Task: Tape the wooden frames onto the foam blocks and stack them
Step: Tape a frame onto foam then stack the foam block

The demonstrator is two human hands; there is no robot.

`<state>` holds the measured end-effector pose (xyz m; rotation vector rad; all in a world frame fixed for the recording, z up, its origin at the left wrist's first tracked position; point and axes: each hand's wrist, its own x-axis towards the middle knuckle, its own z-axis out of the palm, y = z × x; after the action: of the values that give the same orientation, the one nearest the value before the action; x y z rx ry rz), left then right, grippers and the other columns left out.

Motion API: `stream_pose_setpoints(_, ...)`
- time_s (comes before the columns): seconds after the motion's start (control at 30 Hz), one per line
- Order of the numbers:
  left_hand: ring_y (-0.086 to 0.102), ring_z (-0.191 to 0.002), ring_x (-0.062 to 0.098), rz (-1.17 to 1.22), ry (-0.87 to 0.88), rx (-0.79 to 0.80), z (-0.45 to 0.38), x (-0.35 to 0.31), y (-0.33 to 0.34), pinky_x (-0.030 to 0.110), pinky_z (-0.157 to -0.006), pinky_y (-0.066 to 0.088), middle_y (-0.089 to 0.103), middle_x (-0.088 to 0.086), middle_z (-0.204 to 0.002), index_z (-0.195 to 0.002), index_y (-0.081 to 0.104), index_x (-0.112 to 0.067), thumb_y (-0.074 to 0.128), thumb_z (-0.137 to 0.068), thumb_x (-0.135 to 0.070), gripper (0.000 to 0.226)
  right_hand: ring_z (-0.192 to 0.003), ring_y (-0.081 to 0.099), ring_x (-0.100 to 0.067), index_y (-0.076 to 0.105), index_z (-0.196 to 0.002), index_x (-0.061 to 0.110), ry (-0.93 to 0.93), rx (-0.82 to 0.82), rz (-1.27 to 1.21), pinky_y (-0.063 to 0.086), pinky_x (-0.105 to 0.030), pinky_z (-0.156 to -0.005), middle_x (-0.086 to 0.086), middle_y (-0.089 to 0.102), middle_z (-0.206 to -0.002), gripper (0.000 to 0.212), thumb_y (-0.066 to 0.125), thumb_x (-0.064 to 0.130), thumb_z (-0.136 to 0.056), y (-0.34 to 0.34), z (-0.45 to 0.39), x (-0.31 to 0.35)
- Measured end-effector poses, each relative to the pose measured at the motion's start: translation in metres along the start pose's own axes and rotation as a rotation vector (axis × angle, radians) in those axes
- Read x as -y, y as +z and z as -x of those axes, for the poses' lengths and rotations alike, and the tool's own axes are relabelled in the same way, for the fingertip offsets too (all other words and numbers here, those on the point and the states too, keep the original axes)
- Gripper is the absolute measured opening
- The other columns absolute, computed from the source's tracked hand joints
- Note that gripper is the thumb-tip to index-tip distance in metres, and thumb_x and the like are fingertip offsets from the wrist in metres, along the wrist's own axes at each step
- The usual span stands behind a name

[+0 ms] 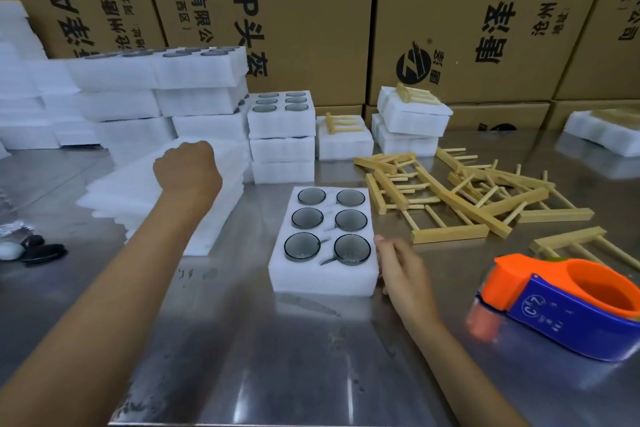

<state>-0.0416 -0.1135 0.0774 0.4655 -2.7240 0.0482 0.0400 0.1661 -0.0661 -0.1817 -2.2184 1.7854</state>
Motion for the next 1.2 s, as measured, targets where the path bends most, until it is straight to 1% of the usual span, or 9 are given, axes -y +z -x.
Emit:
stream_pose_setpoints(0.1,0.058,-0.082,0.035,0.006,0.103,-0.171,0.011,-0.011,-0.019,0.034,-0.068,0.032,0.063,0.021,-0.090,-0.066,0.040,-0.007,0.055,-0.080,0.012,0.028,-0.066,0.058,-0.016,0.063,-0.080,0.021,0.014,-0.005,-0.035,0.050,-0.041,-0.066,0.002,0.062,-0.065,0.041,0.050,0.059,-0.082,0.001,0.001,-0.005)
stream_pose_setpoints(0.2,0.060,-0.094,0.037,-0.057,0.277,-0.262,0.038,-0.046,-0.038,0.034,-0.067,0.028,0.066,0.019,-0.097,-0.088,0.058,-0.007,0.056,-0.081,0.007,0.016,-0.058,0.054,-0.011,0.066,-0.078,0.023,0.027,-0.016,-0.093,0.043,-0.033,-0.058,0.001,0.063,-0.063,0.036,0.049,0.055,-0.080,0.000,0.000,-0.008)
stream_pose_setpoints(0.43,0.056,-0.105,0.028,0.048,0.619,0.032,0.142,-0.155,0.003,0.032,-0.068,0.032,0.063,0.009,-0.109,-0.105,0.057,-0.015,0.059,-0.086,-0.004,0.021,-0.055,0.059,-0.016,0.069,-0.076,0.024,0.032,-0.082,-0.114,0.042,-0.026,-0.046,-0.005,0.063,-0.060,0.030,0.047,0.025,-0.097,-0.004,-0.001,-0.014)
stream_pose_setpoints(0.6,0.054,-0.106,0.030,0.187,0.587,0.033,0.140,-0.159,0.018,0.034,-0.067,0.033,0.060,0.010,-0.111,-0.112,0.060,-0.012,0.055,-0.093,-0.023,0.023,-0.054,0.057,-0.015,0.068,-0.076,0.022,0.012,-0.095,-0.124,0.045,-0.031,-0.050,-0.003,0.061,-0.061,0.029,0.047,0.021,-0.097,-0.008,0.000,-0.014)
stream_pose_setpoints(0.7,0.051,-0.114,0.031,0.349,0.488,-0.014,0.105,-0.130,0.021,0.038,-0.080,0.041,0.058,0.010,-0.122,-0.125,0.058,-0.014,0.047,-0.097,-0.033,0.036,-0.077,0.065,-0.018,0.069,-0.089,0.027,0.015,-0.082,-0.067,0.054,-0.043,-0.073,0.004,0.068,-0.077,0.020,0.050,0.025,-0.096,-0.007,0.000,-0.015)
stream_pose_setpoints(0.83,0.029,-0.144,0.031,0.436,0.163,0.439,0.051,-0.070,0.040,0.040,-0.110,0.032,0.026,0.010,-0.160,-0.157,0.021,-0.016,0.051,-0.097,-0.051,0.075,-0.102,0.059,0.010,0.063,-0.112,0.045,-0.040,0.036,-0.041,0.047,-0.014,-0.083,0.029,0.066,-0.106,0.023,0.047,0.052,-0.097,-0.006,0.006,-0.005)
stream_pose_setpoints(0.93,0.048,-0.134,0.026,0.714,-0.014,0.774,0.038,-0.050,0.063,0.035,-0.112,0.037,0.044,0.003,-0.152,-0.153,0.032,-0.017,0.056,-0.092,-0.060,0.079,-0.113,0.048,0.017,0.049,-0.137,0.049,-0.045,0.176,-0.018,0.037,-0.012,-0.093,0.037,0.054,-0.124,0.048,0.043,0.067,-0.093,-0.003,0.010,0.000)
stream_pose_setpoints(1.1,0.064,-0.094,0.008,1.034,-0.047,0.678,0.051,-0.066,0.082,0.016,-0.080,0.049,0.066,-0.010,-0.112,-0.121,0.056,-0.024,0.056,-0.096,-0.050,0.036,-0.101,0.046,0.031,0.050,-0.136,0.048,-0.031,0.197,-0.039,0.040,-0.002,-0.078,0.053,0.053,-0.103,0.046,0.044,0.065,-0.094,-0.005,0.010,0.002)
stream_pose_setpoints(1.2,0.050,-0.071,-0.006,1.061,-0.047,0.645,0.055,-0.073,0.079,0.007,-0.053,0.036,0.056,-0.018,-0.088,-0.105,0.048,-0.032,0.055,-0.098,-0.046,0.017,-0.114,0.047,0.019,0.058,-0.130,0.040,-0.104,0.024,-0.013,0.042,-0.016,-0.094,0.031,0.059,-0.122,0.031,0.046,0.042,-0.101,-0.004,0.008,0.000)
